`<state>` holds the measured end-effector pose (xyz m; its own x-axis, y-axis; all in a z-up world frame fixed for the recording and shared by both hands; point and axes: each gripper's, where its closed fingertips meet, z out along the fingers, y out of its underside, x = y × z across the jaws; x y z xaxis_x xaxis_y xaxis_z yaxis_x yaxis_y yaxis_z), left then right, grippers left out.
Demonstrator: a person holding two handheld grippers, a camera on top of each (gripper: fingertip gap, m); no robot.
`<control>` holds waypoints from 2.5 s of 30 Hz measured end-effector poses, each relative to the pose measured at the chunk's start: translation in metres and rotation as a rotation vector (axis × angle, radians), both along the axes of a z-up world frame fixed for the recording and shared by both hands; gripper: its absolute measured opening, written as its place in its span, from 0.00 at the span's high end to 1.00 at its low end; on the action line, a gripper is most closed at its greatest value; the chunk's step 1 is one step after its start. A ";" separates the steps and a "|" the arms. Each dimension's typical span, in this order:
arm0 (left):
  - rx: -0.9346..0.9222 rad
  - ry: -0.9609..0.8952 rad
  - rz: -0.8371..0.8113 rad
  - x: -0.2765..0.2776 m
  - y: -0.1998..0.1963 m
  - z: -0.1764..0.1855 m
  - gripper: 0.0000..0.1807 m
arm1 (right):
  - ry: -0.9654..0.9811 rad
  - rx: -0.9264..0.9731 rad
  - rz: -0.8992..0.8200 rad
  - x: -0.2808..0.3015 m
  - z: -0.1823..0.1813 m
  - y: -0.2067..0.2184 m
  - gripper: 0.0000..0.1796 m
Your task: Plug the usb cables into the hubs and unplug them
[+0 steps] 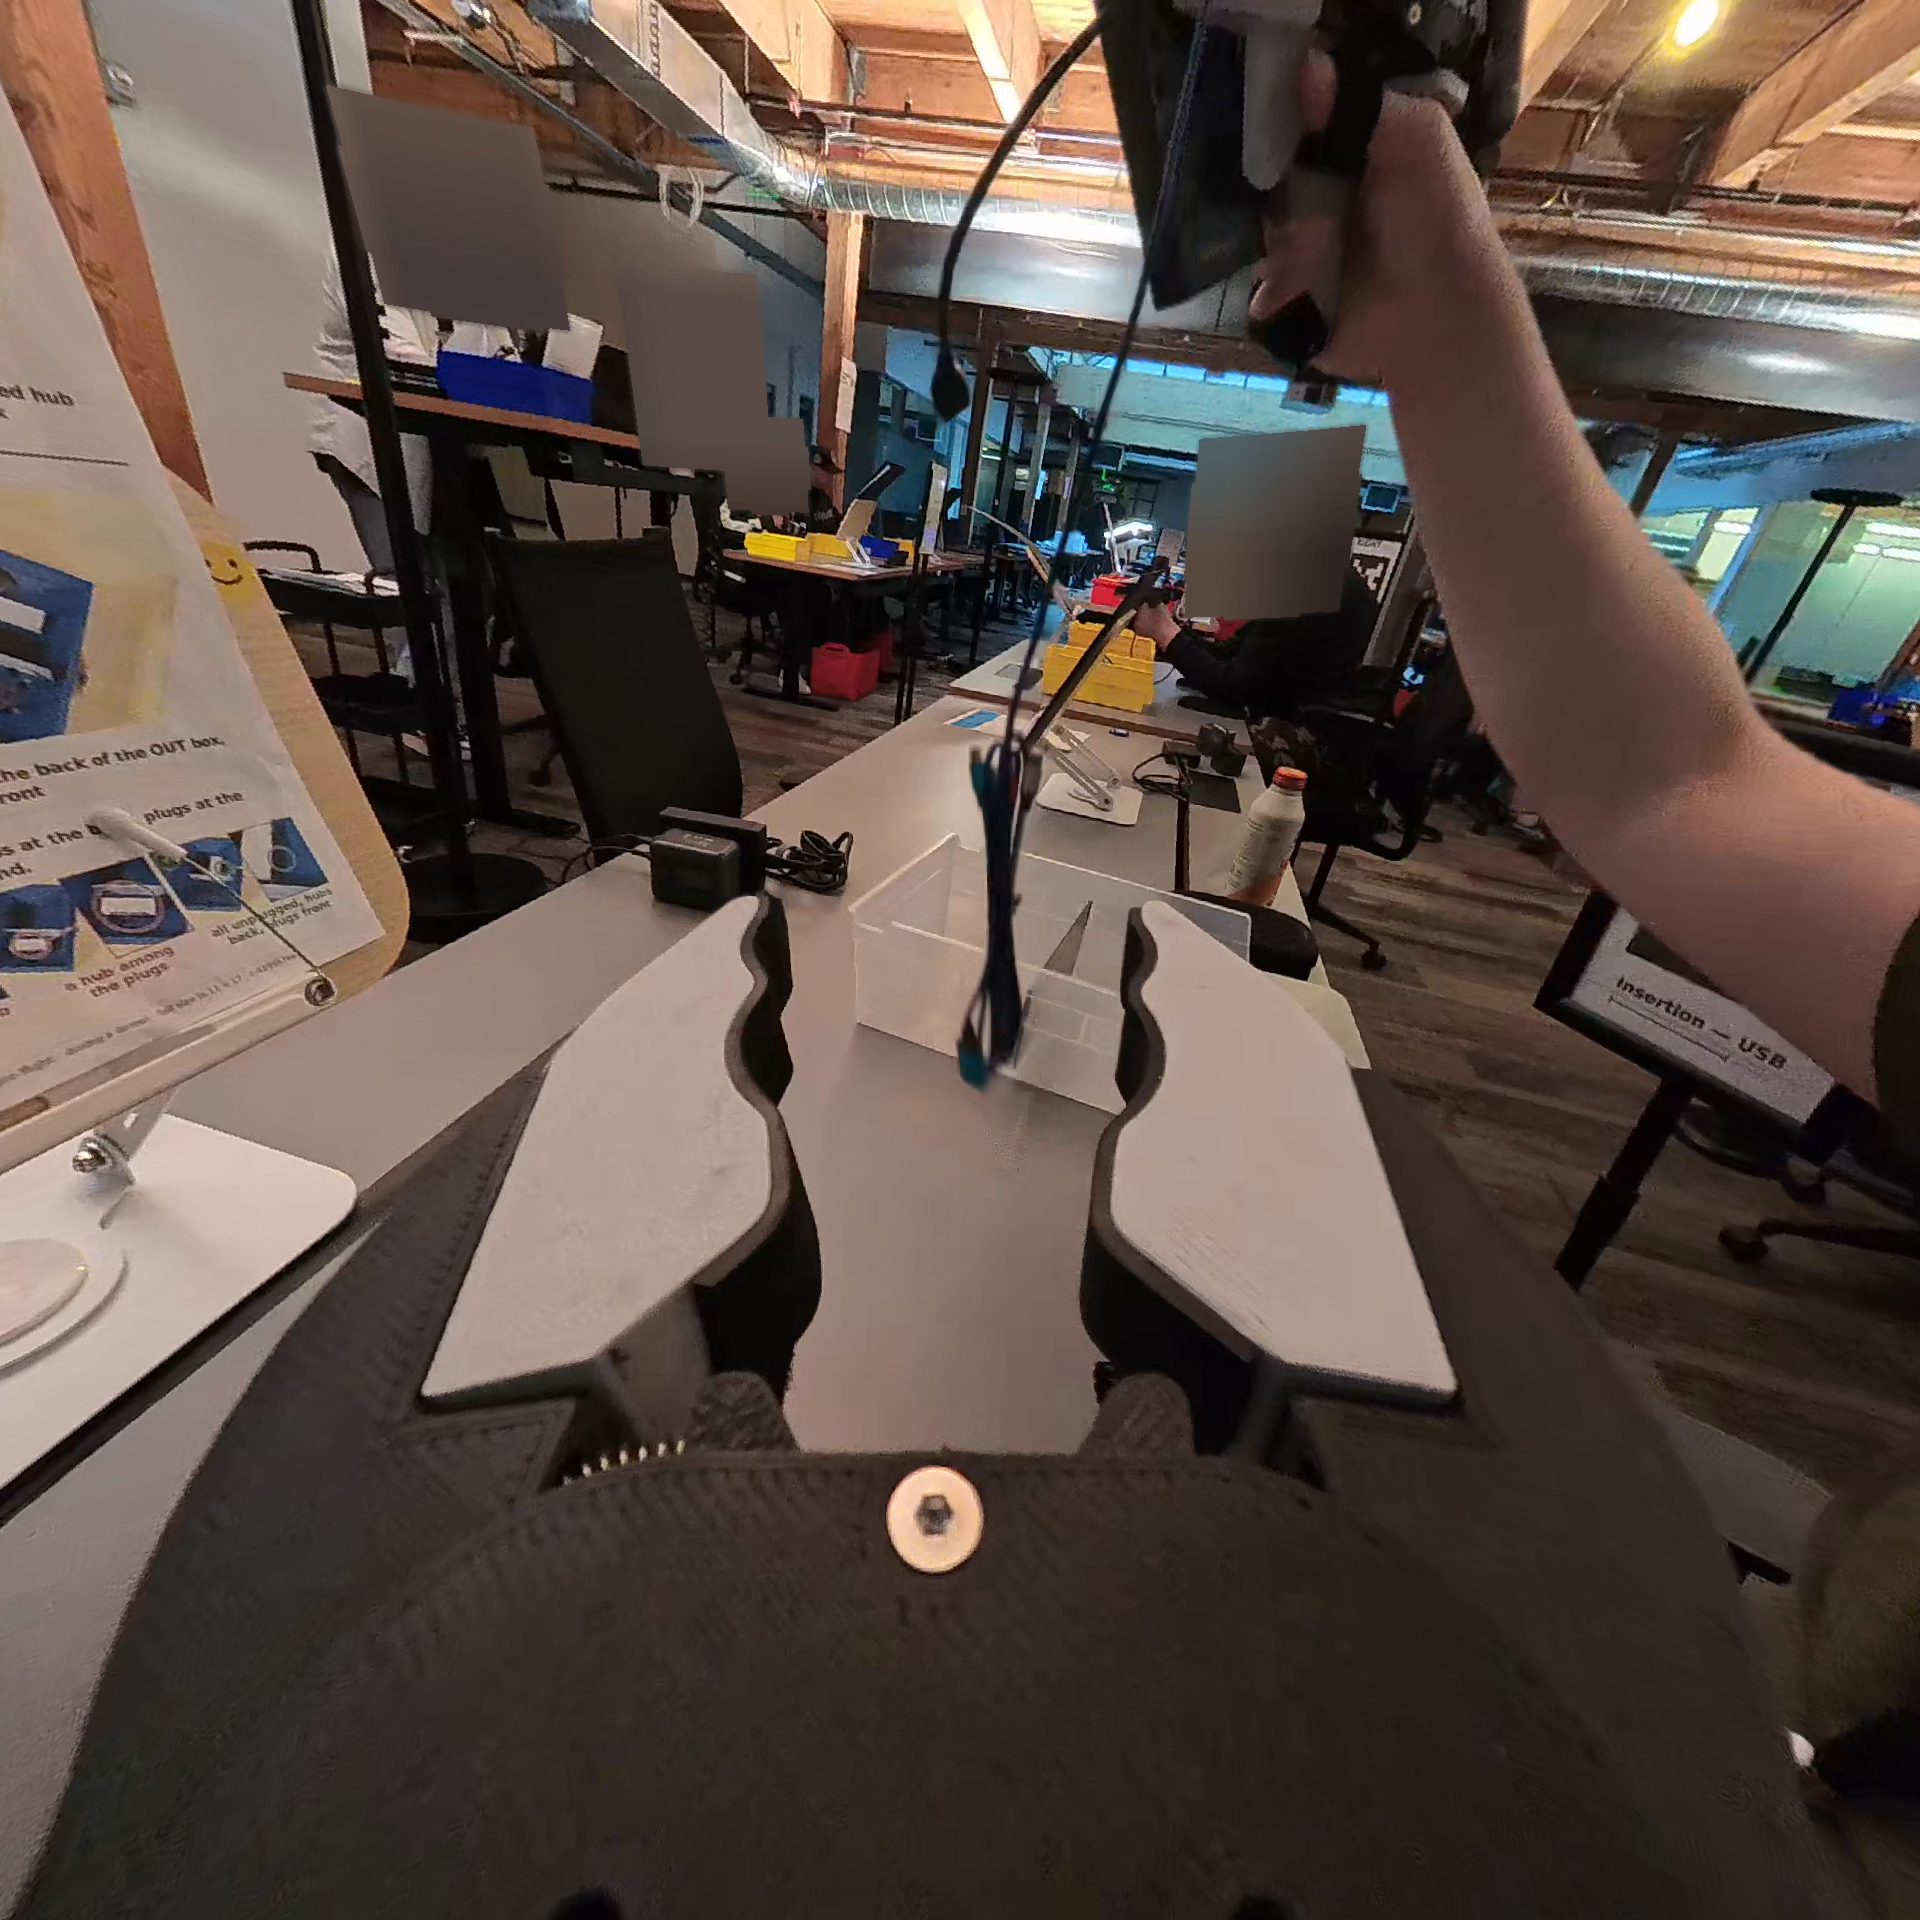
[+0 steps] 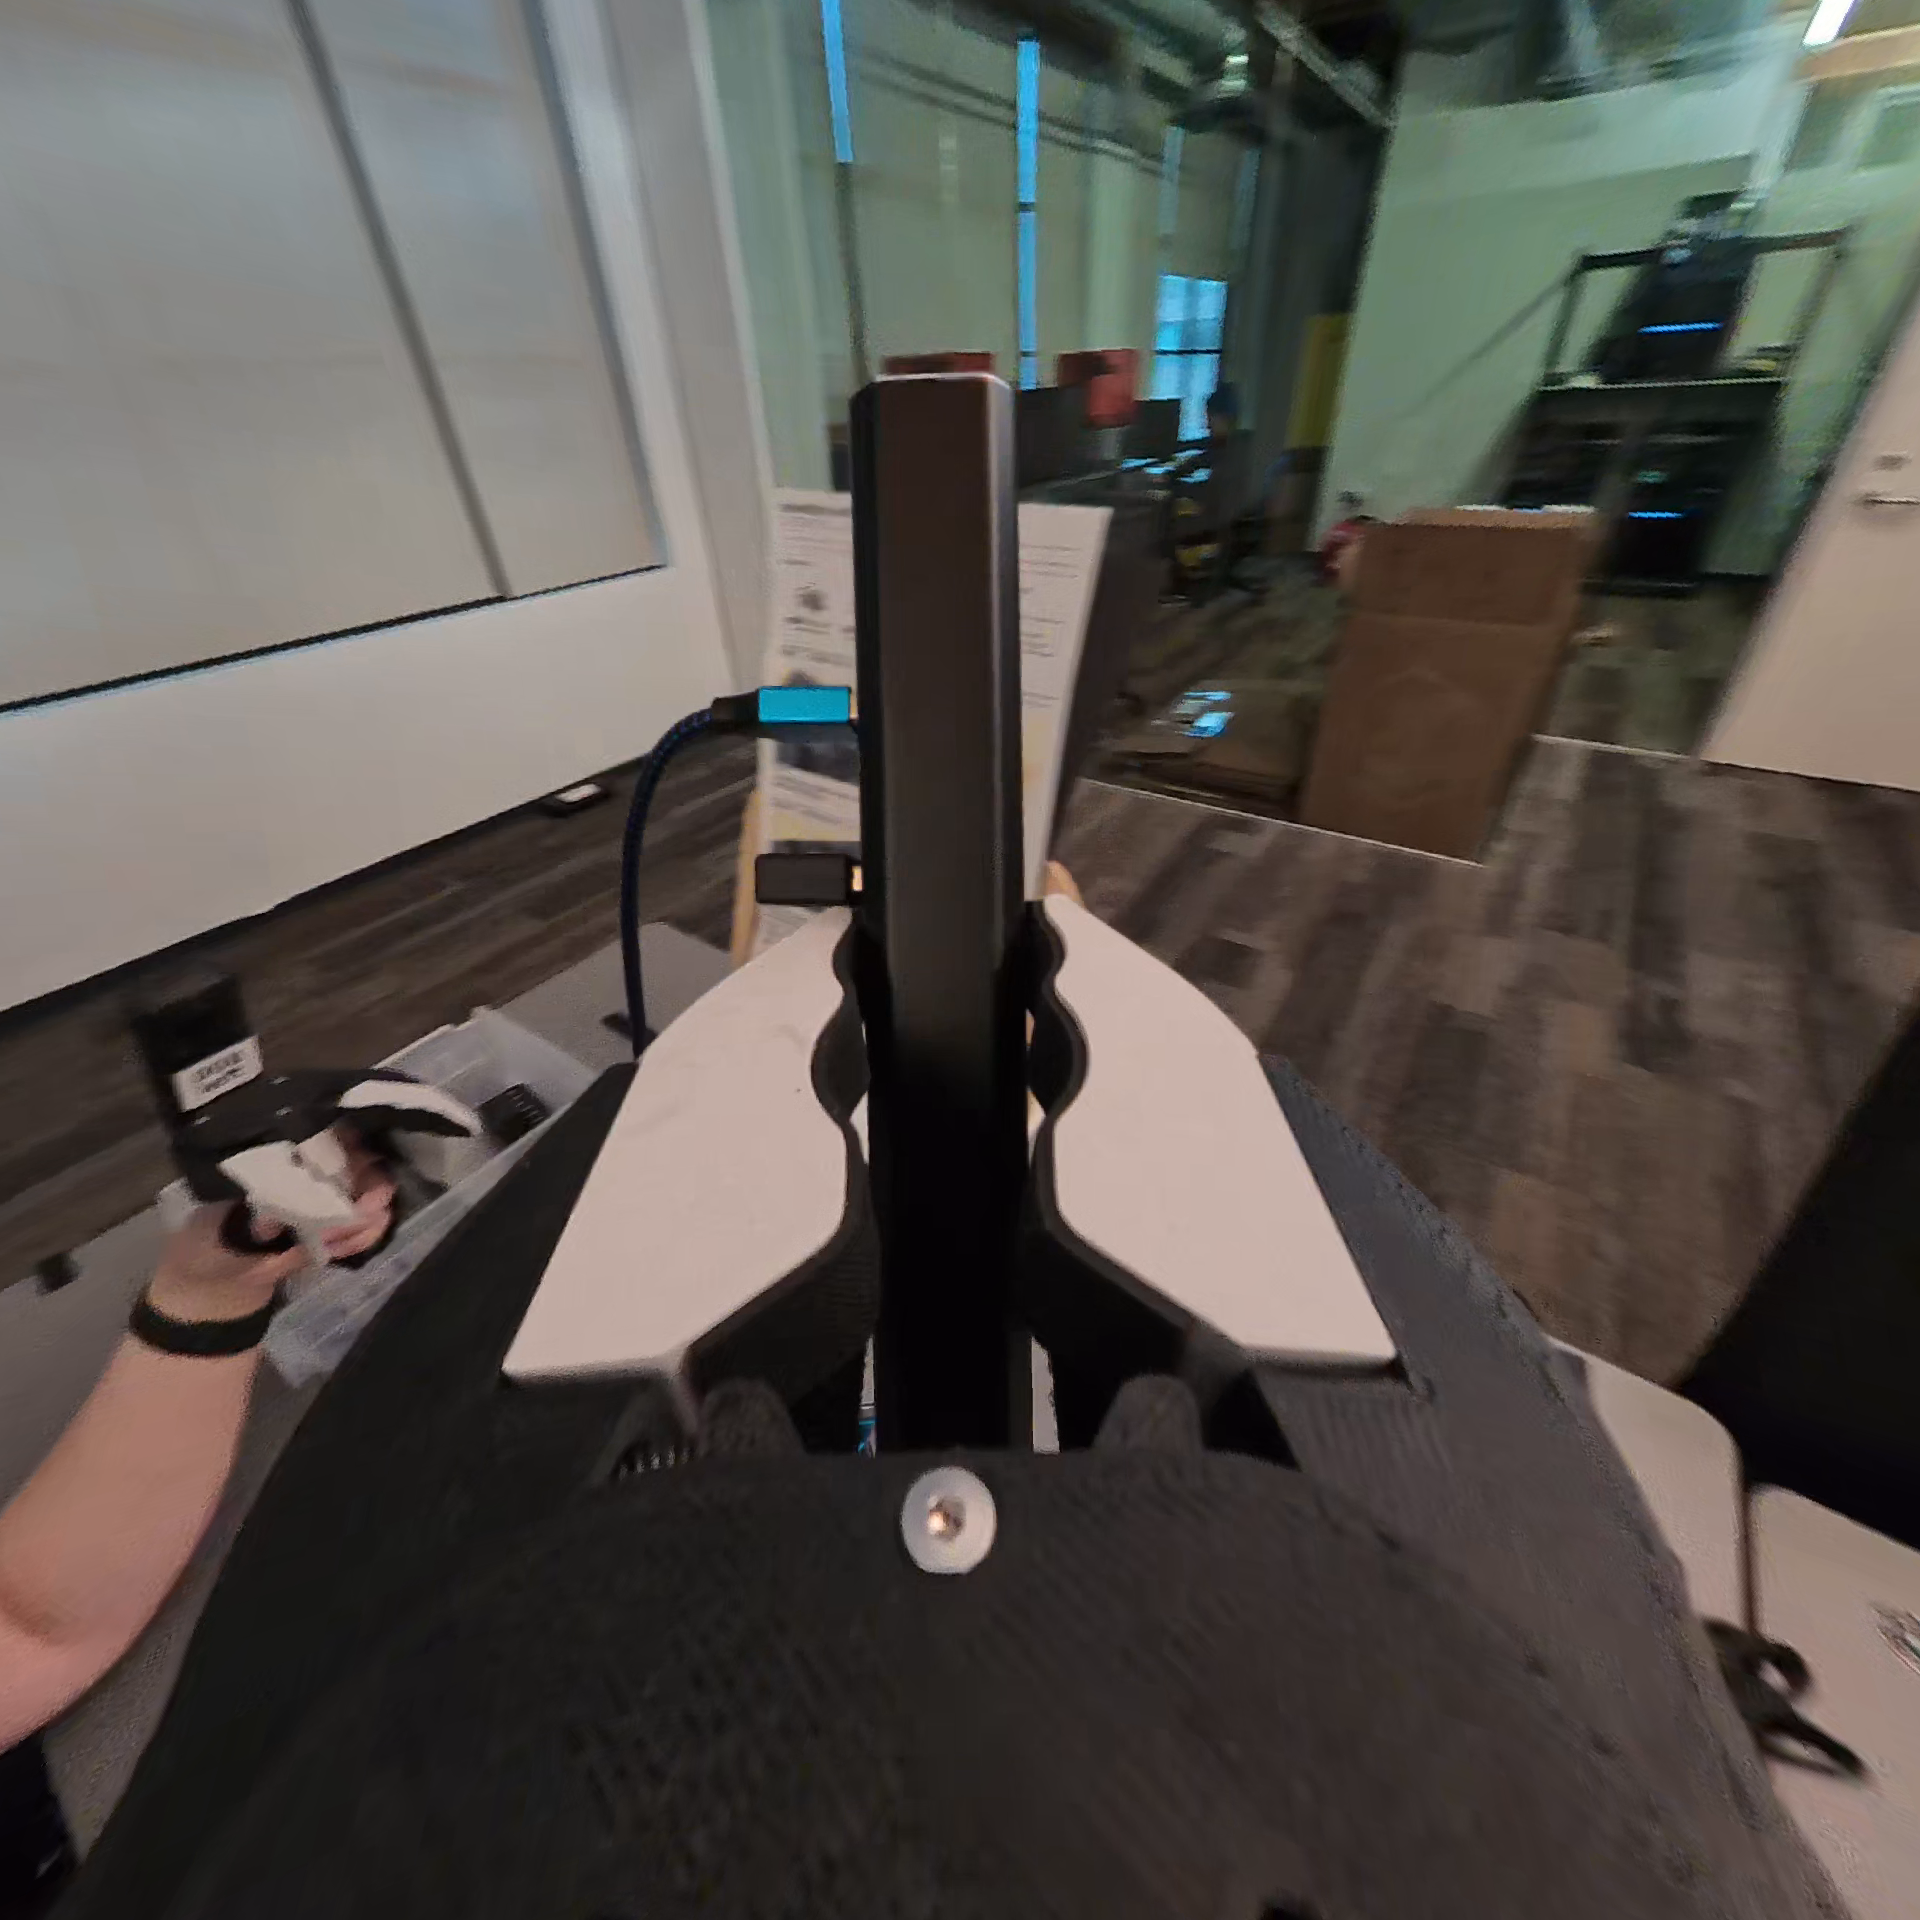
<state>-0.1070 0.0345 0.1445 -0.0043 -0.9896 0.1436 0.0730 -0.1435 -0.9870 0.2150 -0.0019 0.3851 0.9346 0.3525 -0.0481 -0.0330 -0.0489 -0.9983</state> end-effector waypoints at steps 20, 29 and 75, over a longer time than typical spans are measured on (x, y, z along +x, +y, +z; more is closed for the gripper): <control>-0.020 0.109 -0.058 0.028 -0.008 -0.027 0.66 | -0.173 -0.425 -0.238 0.163 -0.215 -0.013 0.85; -0.025 0.156 -0.086 0.042 -0.012 -0.040 0.67 | -0.193 -0.709 -0.023 0.149 -0.359 -0.018 0.85; 0.033 0.041 0.011 -0.020 -0.030 0.011 0.68 | -0.148 -1.067 -0.319 0.208 -0.469 -0.080 0.95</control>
